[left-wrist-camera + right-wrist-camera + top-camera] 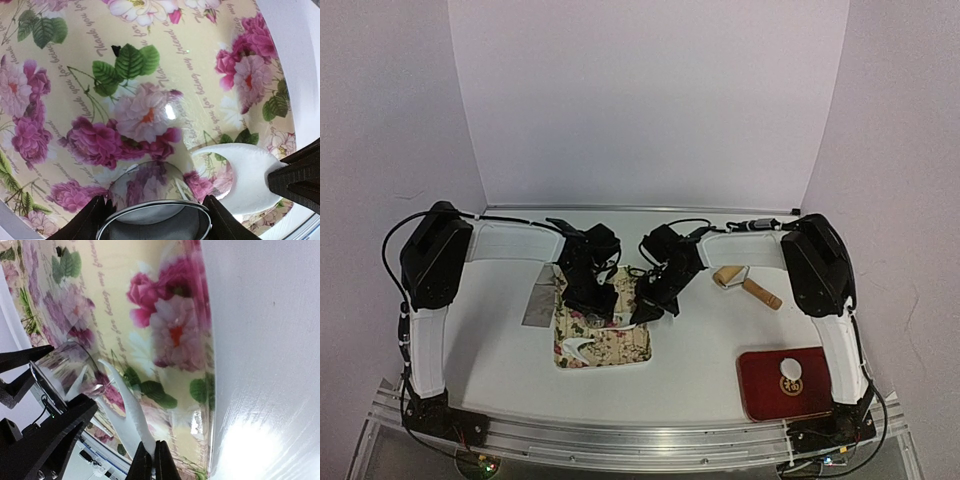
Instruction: Roll out the dumpling wrappers from the dough
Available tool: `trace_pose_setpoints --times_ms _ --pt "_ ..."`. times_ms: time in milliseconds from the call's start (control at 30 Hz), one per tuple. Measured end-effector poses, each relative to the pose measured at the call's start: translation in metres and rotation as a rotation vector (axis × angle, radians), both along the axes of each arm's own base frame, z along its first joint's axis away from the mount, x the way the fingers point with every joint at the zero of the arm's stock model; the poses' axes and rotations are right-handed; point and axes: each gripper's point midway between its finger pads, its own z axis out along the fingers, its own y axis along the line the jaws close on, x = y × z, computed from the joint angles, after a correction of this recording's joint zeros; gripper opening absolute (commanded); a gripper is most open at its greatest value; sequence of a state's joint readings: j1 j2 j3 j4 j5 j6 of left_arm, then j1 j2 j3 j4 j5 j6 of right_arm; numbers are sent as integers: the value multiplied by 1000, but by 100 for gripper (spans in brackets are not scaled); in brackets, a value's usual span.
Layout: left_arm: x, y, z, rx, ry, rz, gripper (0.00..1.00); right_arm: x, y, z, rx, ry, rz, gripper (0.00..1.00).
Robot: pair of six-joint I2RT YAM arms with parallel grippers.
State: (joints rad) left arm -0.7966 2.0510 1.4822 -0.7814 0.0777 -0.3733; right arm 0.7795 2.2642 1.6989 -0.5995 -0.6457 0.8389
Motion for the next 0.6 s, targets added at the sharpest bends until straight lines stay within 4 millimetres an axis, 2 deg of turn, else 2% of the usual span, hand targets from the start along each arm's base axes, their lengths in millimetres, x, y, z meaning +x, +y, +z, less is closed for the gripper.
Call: trace_pose_setpoints --times_ms 300,433,600 --pt "5 6 0 -3 2 22 49 -12 2 6 36 46 42 0" --pt "8 10 0 -6 6 39 49 -26 4 15 68 74 86 0" --pt "10 13 0 -8 8 56 49 -48 18 25 111 94 162 0"
